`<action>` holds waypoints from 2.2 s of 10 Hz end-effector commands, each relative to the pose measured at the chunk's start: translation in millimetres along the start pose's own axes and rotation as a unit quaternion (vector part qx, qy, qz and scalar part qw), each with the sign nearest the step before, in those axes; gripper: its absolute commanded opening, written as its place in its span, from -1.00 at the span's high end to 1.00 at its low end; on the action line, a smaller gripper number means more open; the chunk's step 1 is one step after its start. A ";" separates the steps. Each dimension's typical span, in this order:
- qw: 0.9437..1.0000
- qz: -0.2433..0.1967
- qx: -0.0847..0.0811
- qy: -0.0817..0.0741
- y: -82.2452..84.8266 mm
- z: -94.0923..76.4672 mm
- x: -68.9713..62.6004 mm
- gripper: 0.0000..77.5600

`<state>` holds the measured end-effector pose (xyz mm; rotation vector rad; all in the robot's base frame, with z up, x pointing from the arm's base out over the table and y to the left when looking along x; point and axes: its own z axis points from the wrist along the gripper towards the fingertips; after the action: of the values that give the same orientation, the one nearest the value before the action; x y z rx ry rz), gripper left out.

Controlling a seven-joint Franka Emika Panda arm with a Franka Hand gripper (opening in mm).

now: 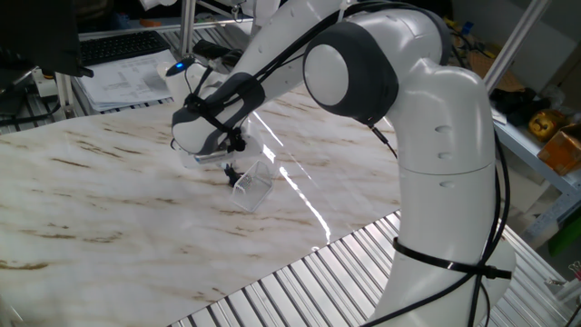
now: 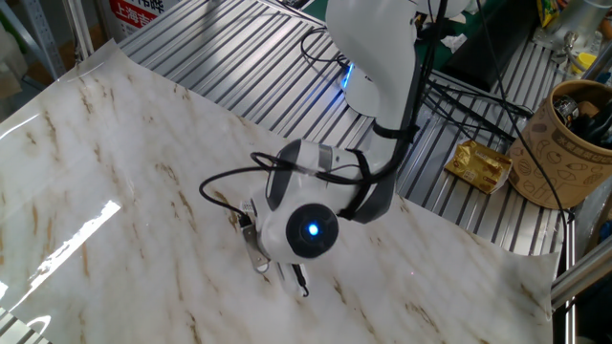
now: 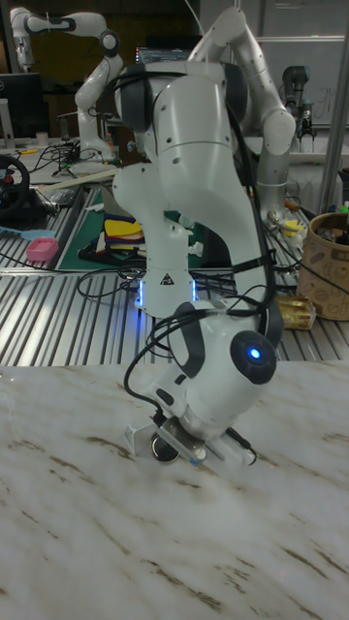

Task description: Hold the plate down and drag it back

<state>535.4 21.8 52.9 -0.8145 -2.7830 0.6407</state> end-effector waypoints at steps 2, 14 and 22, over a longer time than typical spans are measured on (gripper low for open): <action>0.999 0.002 -0.049 0.007 5.7 -6.8 -2.6 1.00; 0.996 -0.002 -0.090 0.028 22.8 -29.2 -0.3 1.00; 0.997 -0.032 -0.063 0.019 11.5 -20.5 3.2 1.00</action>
<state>542.9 40.1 66.3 -0.7483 -2.8231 0.4395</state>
